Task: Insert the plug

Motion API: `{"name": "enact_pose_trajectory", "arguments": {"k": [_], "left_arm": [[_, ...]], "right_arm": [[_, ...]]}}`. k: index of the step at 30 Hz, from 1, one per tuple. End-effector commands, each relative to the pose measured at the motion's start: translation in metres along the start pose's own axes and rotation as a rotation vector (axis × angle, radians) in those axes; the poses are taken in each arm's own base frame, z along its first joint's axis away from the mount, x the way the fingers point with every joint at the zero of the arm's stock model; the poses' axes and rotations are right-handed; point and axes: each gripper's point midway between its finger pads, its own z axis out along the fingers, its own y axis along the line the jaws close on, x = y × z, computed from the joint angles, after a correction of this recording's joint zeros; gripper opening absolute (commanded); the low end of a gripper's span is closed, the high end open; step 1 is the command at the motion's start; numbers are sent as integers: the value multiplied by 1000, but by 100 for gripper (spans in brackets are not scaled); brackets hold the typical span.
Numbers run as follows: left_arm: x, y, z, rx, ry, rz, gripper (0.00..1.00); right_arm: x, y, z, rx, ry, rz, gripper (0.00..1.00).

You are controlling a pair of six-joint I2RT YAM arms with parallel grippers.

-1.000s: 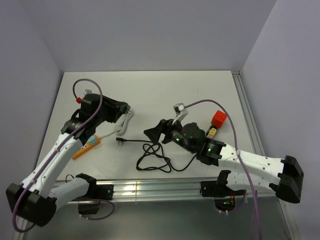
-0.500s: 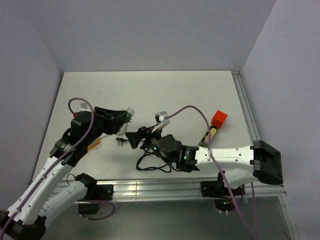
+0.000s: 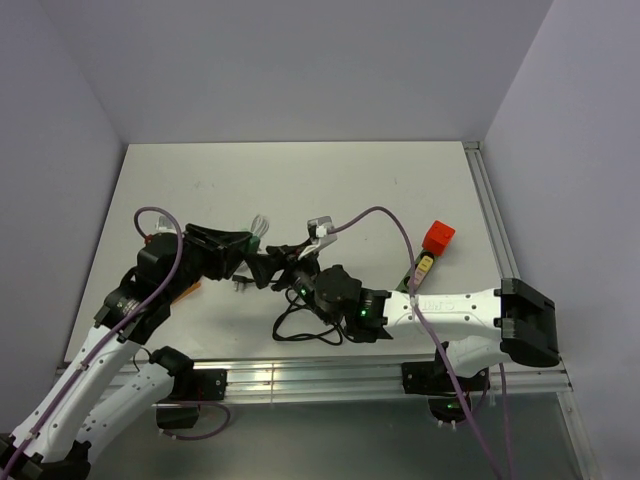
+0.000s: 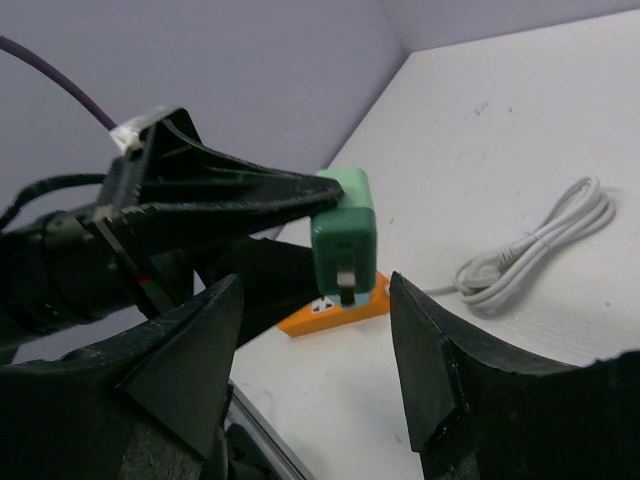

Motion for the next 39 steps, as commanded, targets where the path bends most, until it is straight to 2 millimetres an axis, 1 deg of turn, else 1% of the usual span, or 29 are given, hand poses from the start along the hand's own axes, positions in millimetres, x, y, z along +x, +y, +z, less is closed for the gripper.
{"name": "enact_pose_trajectory", "arguments": {"k": [1,4,5,7,8,9,11,15,17,24,27,32,33,34,39], "left_arm": [[5,-17,-11,49,26,-10,0],[7,-18,-13,56,38,-7,0],[9,-19,-14,64,46,-7,0],[8,-16,-14,59,46,-9,0],[9,-15,-15,56,46,-10,0],[8,-16,-16,59,44,-9,0],[8,-15,-18,61,44,-10,0],[12,-14,-19,60,64,-8,0],[12,-16,-19,65,67,-5,0],[13,-19,-23,73,72,-3,0],[12,-19,-25,74,64,-1,0],[12,-21,-26,78,64,1,0],[12,-21,-26,78,63,3,0],[11,-22,-27,79,61,6,0],[16,-22,-27,84,87,6,0]], "right_arm": [[-30,21,9,-23,-90,46,67],[-26,25,14,-24,-85,38,66],[-22,24,17,-23,-77,31,66],[-23,27,21,-24,-78,36,66],[-18,26,23,-20,-72,32,65],[-19,28,24,-22,-71,33,65],[-15,25,26,-12,-67,30,64],[-9,22,32,-3,-56,14,58],[-6,20,34,5,-49,4,58],[2,8,38,44,-43,-14,58],[7,2,36,55,-36,-23,58],[4,-3,34,80,-36,-43,57],[6,-5,32,82,-30,-51,57],[3,-5,31,78,-40,-43,57],[4,-7,30,64,-39,-55,56]]}}
